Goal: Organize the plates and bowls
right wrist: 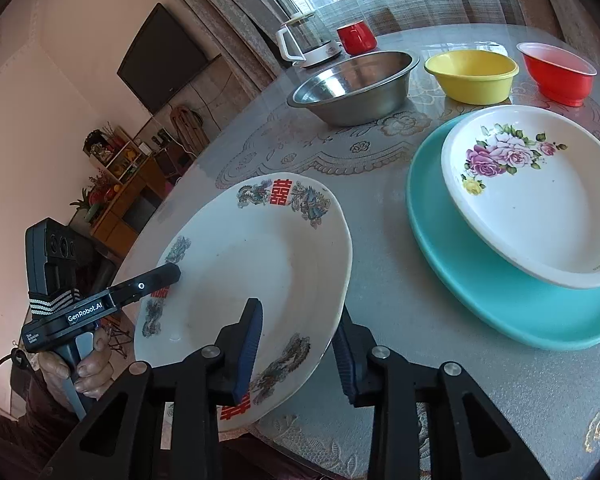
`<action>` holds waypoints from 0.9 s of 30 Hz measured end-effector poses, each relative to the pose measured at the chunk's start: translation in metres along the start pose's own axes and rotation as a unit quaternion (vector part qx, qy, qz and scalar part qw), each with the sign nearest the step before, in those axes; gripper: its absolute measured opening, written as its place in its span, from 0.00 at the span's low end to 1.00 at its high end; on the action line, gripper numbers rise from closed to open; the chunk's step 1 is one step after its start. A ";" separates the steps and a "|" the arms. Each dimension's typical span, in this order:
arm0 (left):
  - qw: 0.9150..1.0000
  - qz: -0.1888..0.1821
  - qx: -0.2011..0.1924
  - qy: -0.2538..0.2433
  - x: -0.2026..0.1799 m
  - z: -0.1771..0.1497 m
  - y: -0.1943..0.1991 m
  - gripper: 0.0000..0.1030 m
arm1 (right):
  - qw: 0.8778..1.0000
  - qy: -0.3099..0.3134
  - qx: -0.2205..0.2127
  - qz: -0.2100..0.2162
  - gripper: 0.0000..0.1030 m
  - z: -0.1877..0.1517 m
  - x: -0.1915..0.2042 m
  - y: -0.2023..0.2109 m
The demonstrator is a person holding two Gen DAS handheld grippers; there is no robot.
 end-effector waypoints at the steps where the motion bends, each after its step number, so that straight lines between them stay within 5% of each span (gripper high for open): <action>1: 1.000 0.001 0.003 -0.001 -0.001 0.000 -0.003 0.31 | 1.000 0.001 0.005 -0.003 0.28 -0.001 -0.001 -0.003; 27: 0.998 0.040 -0.007 -0.055 -0.017 -0.002 -0.010 0.29 | 0.998 0.058 -0.006 -0.030 0.21 -0.001 0.010 0.000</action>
Point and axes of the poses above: each gripper's, at about its wrist camera, not at the fingertips, and y roughly against the way its jaws point, x to its left, z to its top, the point moved 4 cm from there along -y, roughly the way its jaws point, and after that the axes turned 3 degrees about x, right-handed, at the moved point
